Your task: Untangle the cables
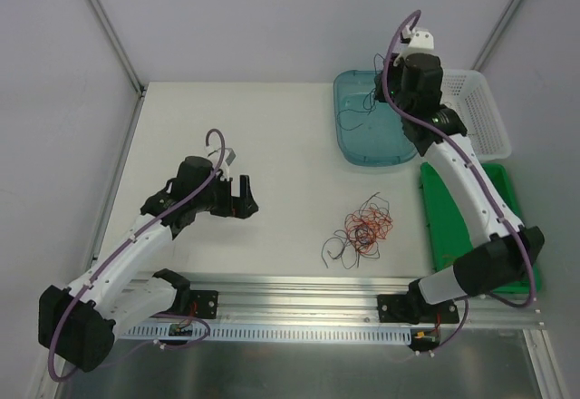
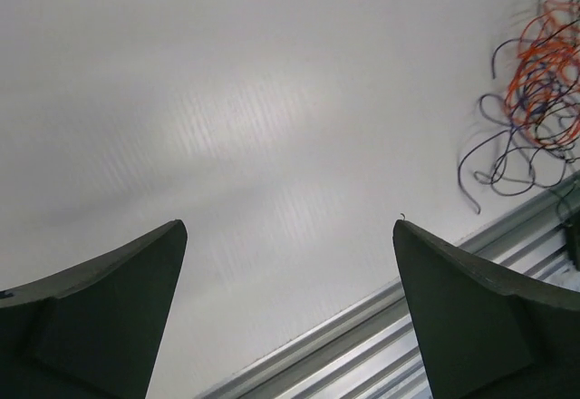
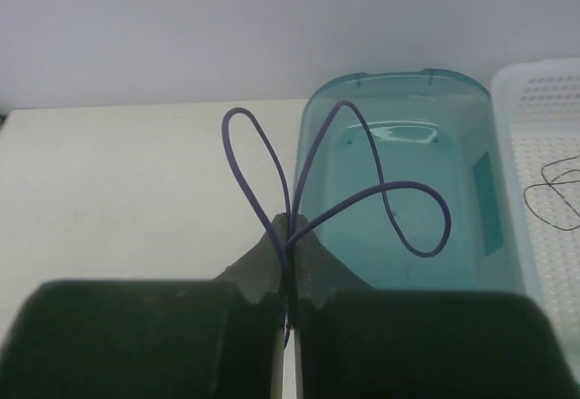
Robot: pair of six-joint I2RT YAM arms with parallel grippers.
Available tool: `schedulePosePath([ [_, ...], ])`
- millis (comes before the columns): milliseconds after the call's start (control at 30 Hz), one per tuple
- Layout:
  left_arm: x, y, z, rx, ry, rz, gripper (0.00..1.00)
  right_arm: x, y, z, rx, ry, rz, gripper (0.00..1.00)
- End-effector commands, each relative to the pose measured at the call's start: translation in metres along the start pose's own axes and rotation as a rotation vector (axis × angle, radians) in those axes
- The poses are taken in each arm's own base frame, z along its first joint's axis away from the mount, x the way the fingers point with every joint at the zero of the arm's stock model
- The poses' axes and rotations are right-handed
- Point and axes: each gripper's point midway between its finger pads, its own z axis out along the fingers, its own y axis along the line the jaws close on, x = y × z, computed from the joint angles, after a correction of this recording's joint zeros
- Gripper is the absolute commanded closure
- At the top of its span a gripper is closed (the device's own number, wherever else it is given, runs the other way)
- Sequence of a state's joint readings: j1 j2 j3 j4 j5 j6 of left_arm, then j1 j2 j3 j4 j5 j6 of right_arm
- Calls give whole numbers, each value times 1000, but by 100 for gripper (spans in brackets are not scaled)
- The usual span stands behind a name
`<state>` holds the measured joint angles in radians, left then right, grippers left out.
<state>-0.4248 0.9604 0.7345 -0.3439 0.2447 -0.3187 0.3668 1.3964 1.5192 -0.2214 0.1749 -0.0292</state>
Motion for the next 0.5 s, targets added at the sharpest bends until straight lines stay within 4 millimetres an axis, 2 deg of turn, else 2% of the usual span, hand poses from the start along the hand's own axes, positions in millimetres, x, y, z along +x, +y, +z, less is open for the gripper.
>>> schedulePosePath([
  [0, 18, 24, -5, -103, 34, 44, 1, -1, -32, 45, 96, -5, -93, 98],
  [67, 13, 24, -8, -107, 13, 61, 1, 0, -43, 64, 127, -14, -101, 98],
  [100, 11, 27, -9, -122, 4, 65, 1, 17, -57, 85, 155, 26, -108, 97],
  [167, 11, 27, -10, -121, 2, 72, 1, 21, -63, 104, 155, 59, -96, 93],
  [200, 11, 26, -10, -117, 4, 73, 1, 46, -74, 125, 171, 128, -96, 81],
  [233, 13, 26, -10, -117, 9, 69, 1, 58, -78, 135, 179, 166, -100, 74],
  [267, 14, 25, -9, -112, 12, 71, 1, 58, -80, 139, 190, 189, -102, 67],
  [300, 14, 26, -10, -114, 12, 71, 1, 82, -85, 152, 198, 242, -111, 54],
  [367, 13, 29, -10, -130, 8, 72, 1, 90, -88, 154, 210, 268, -117, 41],
  [400, 12, 29, -10, -135, 7, 70, 1, 96, -90, 153, 216, 282, -114, 30],
  [467, 12, 32, -10, -151, 4, 65, 1, 94, -90, 143, 231, 288, -90, 23],
])
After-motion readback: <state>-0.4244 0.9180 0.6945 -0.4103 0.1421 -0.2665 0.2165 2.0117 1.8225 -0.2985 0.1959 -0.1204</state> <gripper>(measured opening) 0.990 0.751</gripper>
